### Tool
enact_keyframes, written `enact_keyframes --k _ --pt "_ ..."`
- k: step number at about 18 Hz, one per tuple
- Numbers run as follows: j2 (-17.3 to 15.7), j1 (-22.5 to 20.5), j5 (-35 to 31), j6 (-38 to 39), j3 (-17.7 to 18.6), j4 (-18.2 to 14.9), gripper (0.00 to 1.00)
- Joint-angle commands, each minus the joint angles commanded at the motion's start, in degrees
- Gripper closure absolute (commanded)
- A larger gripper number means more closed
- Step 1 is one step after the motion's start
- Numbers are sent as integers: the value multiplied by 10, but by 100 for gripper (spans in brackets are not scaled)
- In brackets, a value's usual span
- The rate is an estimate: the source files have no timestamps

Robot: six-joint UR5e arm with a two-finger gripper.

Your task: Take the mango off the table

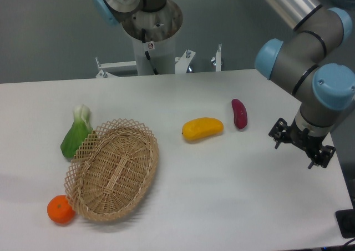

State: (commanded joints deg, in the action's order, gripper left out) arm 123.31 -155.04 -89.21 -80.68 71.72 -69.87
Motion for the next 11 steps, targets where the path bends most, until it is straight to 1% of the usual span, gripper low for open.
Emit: enact_keyframes --k 6,7,9,10,11 --pt "0 3 0 6 5 0 0" --pt "-2 4 0 8 13 9 0" --pt "-6 6 -1 10 34 39 0" --pt "-14 5 2 9 43 45 0" --pt "-17 3 1 9 44 41 0"
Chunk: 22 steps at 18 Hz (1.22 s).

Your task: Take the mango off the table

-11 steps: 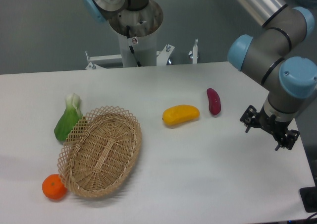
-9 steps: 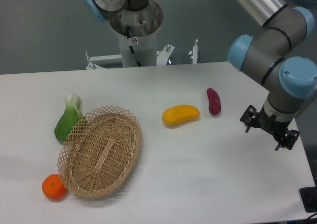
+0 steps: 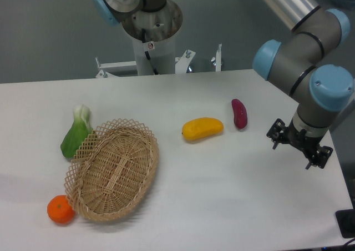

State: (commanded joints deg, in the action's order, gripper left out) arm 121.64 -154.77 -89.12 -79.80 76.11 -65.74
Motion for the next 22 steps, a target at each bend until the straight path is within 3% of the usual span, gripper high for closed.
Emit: enact_keyframes --k 4,8,15,18,22 --pt "-15 12 -1 -6 39 -4 0" --pt "-58 17 3 -27 119 8 0" --pt "-119 18 4 -144 261 38 0" --pt "-123 13 5 -188 311 81 0" --pt "-123 15 7 -192 338 83 0"
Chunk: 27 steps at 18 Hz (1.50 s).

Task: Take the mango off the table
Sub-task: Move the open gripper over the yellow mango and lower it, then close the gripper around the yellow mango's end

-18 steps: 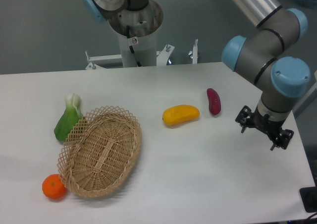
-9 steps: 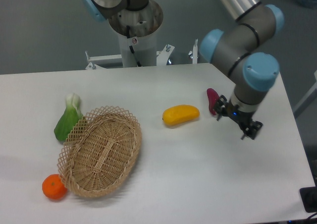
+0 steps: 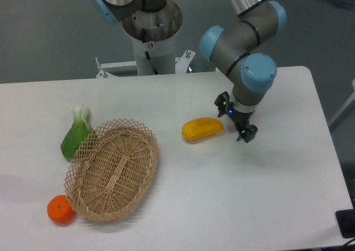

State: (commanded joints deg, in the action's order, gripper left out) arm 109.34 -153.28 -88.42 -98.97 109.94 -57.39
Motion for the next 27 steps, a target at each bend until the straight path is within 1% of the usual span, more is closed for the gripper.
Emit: enact_keyframes --k 5,7,11,13,15,18,19,20,21,24,26,27 --pt "-2 4 11 4 13 1 0" --pt "-4 4 11 1 30 4 0" --pt "-6 9 11 4 51 37 0" --pt "-5 9 17 6 62 64 2" --pt "-4 9 26 8 66 76 23" --pt "-6 6 29 8 64 76 57" --pt "-6 5 30 11 63 76 65" --pt "-7 5 31 17 61 76 70" --pt "-10 5 31 24 56 76 72" --pt "-15 6 25 29 37 73 72" --pt "-15 0 31 30 33 74 72" --pt "-15 -2 32 33 26 74 72"
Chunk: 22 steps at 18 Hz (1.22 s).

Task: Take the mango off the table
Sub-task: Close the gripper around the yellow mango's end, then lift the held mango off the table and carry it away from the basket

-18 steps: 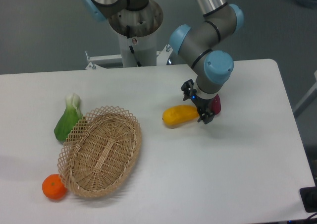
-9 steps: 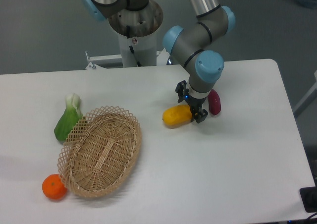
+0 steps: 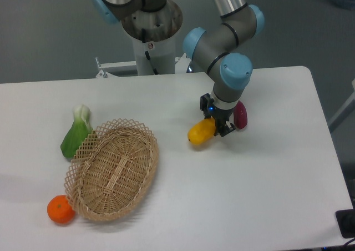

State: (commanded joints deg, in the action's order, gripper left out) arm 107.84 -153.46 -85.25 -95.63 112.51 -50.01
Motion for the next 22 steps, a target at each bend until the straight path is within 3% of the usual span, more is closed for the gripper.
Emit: enact_keyframes --k 3,9,14,16,22 --pt "0 1 2 44 -48 -1 72" --pt "39 -2 -1 84 -156 -12 70" --pt "84 -2 -1 117 -257 -72 70" --pt "100 -3 -1 127 -290 -82 70" --pt "131 -17 -7 142 -341 -96 69"
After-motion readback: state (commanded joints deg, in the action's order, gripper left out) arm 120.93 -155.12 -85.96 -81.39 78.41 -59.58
